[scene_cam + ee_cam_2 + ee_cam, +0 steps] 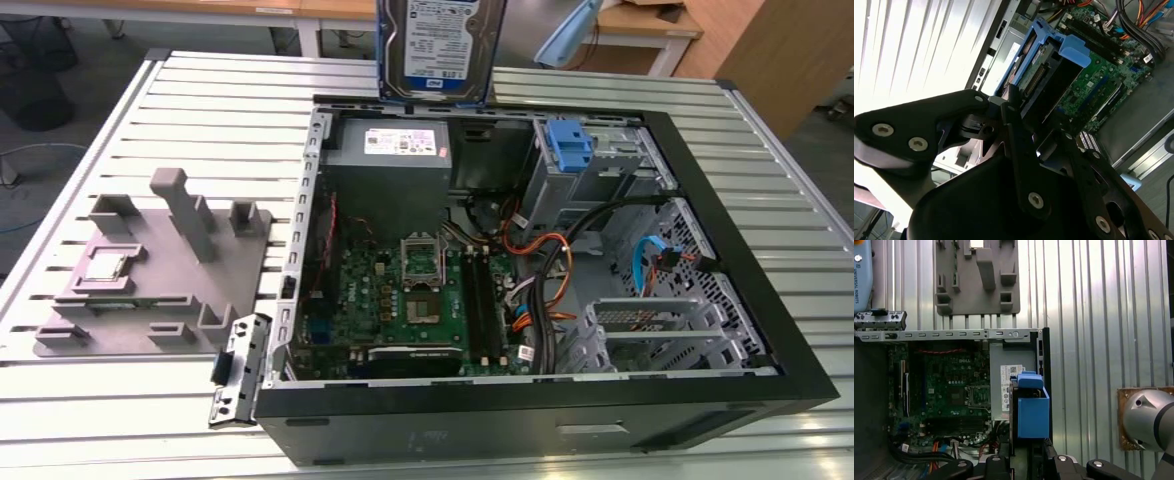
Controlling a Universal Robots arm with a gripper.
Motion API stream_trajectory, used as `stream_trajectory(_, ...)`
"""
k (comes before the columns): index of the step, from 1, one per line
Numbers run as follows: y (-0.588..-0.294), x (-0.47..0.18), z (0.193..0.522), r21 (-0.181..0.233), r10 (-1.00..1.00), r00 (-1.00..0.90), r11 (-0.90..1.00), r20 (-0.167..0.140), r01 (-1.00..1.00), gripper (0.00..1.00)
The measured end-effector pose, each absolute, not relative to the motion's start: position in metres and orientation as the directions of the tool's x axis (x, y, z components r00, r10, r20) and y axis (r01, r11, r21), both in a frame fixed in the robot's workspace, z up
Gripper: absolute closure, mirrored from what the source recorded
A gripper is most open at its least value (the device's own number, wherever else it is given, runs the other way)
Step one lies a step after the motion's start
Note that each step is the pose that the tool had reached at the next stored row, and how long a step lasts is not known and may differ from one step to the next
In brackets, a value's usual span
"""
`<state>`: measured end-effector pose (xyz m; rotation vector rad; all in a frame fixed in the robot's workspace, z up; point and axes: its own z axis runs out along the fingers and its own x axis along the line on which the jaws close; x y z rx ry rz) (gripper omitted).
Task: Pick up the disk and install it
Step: 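Pick up the disk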
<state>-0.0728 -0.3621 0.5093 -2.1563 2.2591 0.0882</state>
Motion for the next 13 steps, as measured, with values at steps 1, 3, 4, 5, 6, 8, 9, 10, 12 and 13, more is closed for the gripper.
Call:
stream_trajectory(1, -0.362, -0.072, 0.509, 0.029, -0.998, -0.047, 0.046, -0.052, -0.999, 0.65)
stream_trajectory(3, -0.362, -0.071, 0.509, 0.029, -0.998, -0.047, 0.046, -0.051, -0.999, 0.65)
stream_trajectory(4, -0.362, -0.07, 0.509, 0.029, -0.998, -0.047, 0.046, -0.051, -0.999, 0.65)
stream_trajectory(5, -0.362, -0.069, 0.509, 0.029, -0.998, -0.047, 0.046, -0.052, -0.999, 0.65)
stream_trajectory(6, -0.362, -0.068, 0.509, 0.029, -0.998, -0.047, 0.046, -0.052, -0.999, 0.65)
stream_trajectory(8, -0.362, -0.066, 0.509, 0.029, -0.998, -0.047, 0.046, -0.052, -0.999, 0.65)
stream_trajectory(9, -0.362, -0.064, 0.509, 0.029, -0.998, -0.047, 0.046, -0.052, -0.999, 0.65)
stream_trajectory(10, -0.362, -0.063, 0.509, 0.029, -0.998, -0.047, 0.046, -0.052, -0.999, 0.65)
stream_trajectory(12, -0.362, -0.062, 0.509, 0.029, -0.998, -0.047, 0.046, -0.052, -0.999, 0.65)
stream_trajectory(13, -0.362, -0.061, 0.509, 0.029, -0.998, -0.047, 0.046, -0.051, -0.999, 0.65)
